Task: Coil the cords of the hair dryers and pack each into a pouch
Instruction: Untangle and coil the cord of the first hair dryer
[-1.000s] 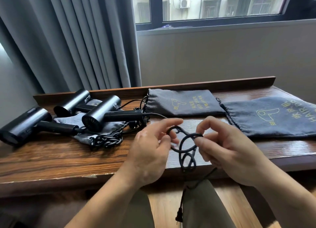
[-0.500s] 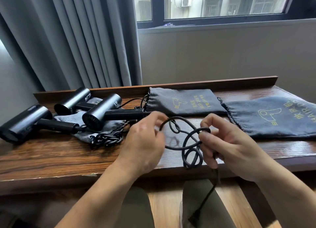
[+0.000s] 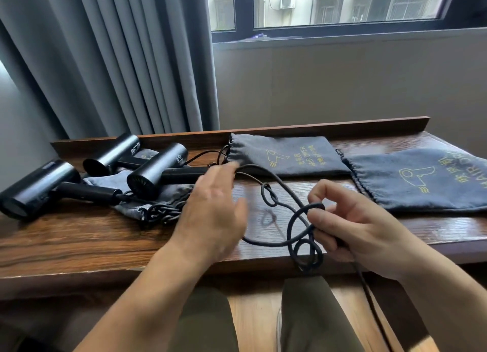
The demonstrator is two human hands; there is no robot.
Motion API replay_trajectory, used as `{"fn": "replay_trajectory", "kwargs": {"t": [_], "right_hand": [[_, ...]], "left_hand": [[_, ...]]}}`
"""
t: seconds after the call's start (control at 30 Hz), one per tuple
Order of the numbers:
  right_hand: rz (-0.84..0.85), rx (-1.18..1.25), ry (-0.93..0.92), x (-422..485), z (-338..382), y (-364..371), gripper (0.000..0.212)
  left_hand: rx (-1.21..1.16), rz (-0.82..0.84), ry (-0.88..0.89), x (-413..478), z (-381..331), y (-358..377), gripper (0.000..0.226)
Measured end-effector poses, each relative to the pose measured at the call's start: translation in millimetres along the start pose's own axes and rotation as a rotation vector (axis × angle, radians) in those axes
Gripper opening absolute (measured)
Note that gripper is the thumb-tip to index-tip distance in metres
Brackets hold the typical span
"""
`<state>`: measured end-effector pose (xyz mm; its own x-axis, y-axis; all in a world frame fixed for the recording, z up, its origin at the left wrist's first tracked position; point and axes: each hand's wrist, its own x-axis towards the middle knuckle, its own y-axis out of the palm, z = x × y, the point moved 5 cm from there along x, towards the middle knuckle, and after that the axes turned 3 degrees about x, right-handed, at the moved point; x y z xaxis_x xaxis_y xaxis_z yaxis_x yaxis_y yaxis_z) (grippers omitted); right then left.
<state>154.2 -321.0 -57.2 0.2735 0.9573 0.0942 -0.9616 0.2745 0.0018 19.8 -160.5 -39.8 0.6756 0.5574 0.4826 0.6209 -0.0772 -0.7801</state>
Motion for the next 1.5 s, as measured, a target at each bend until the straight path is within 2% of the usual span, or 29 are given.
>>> {"fn": "replay_trajectory", "kwargs": {"t": [0.03, 0.07, 0.13, 0.2, 0.27, 0.3, 0.4, 0.43, 0.47, 0.53, 0.63, 0.77, 0.83, 0.93, 1.03, 1.13, 1.2, 1.27, 1.33, 1.4, 1.5], "right_hand": [[0.01, -0.012, 0.017, 2, -1, 3, 0.026], [0.02, -0.033, 0.024, 3, -1, 5, 0.022], [0.016, -0.069, 0.017, 6, 2, 6, 0.02], [0.017, -0.079, 0.001, 6, 5, 4, 0.022], [0.034, -0.071, -0.013, 4, 6, 2, 0.025], [0.036, -0.068, -0.019, 3, 6, 1, 0.026], [0.009, -0.037, -0.016, 1, 5, -3, 0.035], [-0.002, -0.02, -0.007, 1, 4, -4, 0.036], [-0.009, -0.014, 0.002, 1, 4, -5, 0.035], [0.007, -0.032, 0.019, 2, 3, -3, 0.026], [0.067, -0.074, 0.032, 7, 2, 7, 0.017], [0.092, -0.071, 0.014, 7, 7, 9, 0.023], [0.109, -0.042, 0.013, 4, 8, 8, 0.024], [0.077, -0.002, 0.012, -1, 4, 1, 0.026], [0.031, -0.032, -0.008, -3, 2, -6, 0.034], [0.045, 0.052, 0.018, -2, -1, -5, 0.046], [0.061, 0.063, 0.045, 0, 0, -2, 0.045], [0.079, 0.024, 0.06, 2, 3, 2, 0.036], [0.085, -0.008, 0.062, 3, 7, 4, 0.026], [0.103, -0.027, 0.068, 1, 9, 4, 0.026], [0.134, 0.002, 0.116, -4, 6, 3, 0.023]], "left_hand": [[0.064, -0.015, 0.158, -5, -13, -1, 0.056], [0.088, -0.02, 0.292, -8, -23, -1, 0.065], [0.046, 0.065, 0.492, -12, -39, 7, 0.056], [-0.13, 0.141, 0.568, -12, -41, 13, 0.035], [-0.243, 0.146, 0.489, -10, -34, 10, 0.026], [-0.284, 0.089, 0.405, -9, -29, 4, 0.025], [-0.457, -0.107, -0.011, -7, 3, -11, 0.024], [-0.492, -0.109, -0.11, -8, 11, -12, 0.023], [-0.472, -0.058, -0.138, -9, 11, -11, 0.022], [-0.263, 0.053, -0.004, -15, -3, -12, 0.025], [-0.023, 0.089, 0.323, -20, -26, -13, 0.056], [-0.083, 0.219, 0.504, -20, -45, -5, 0.03], [-0.223, 0.168, 0.432, -16, -39, -12, 0.022], [-0.44, 0.006, 0.106, -7, -9, -35, 0.024], [-0.32, -0.076, -0.029, -12, 8, -42, 0.034], [0.096, 0.093, -0.033, -19, -2, -32, 0.032], [0.21, 0.19, 0.069, -24, -20, -22, 0.036], [0.135, 0.236, 0.258, -28, -45, -14, 0.049], [-0.007, 0.243, 0.366, -26, -57, -7, 0.039], [-0.165, 0.289, 0.336, -19, -52, -1, 0.03], [-0.392, 0.408, 0.198, -12, -36, 2, 0.023]]}}
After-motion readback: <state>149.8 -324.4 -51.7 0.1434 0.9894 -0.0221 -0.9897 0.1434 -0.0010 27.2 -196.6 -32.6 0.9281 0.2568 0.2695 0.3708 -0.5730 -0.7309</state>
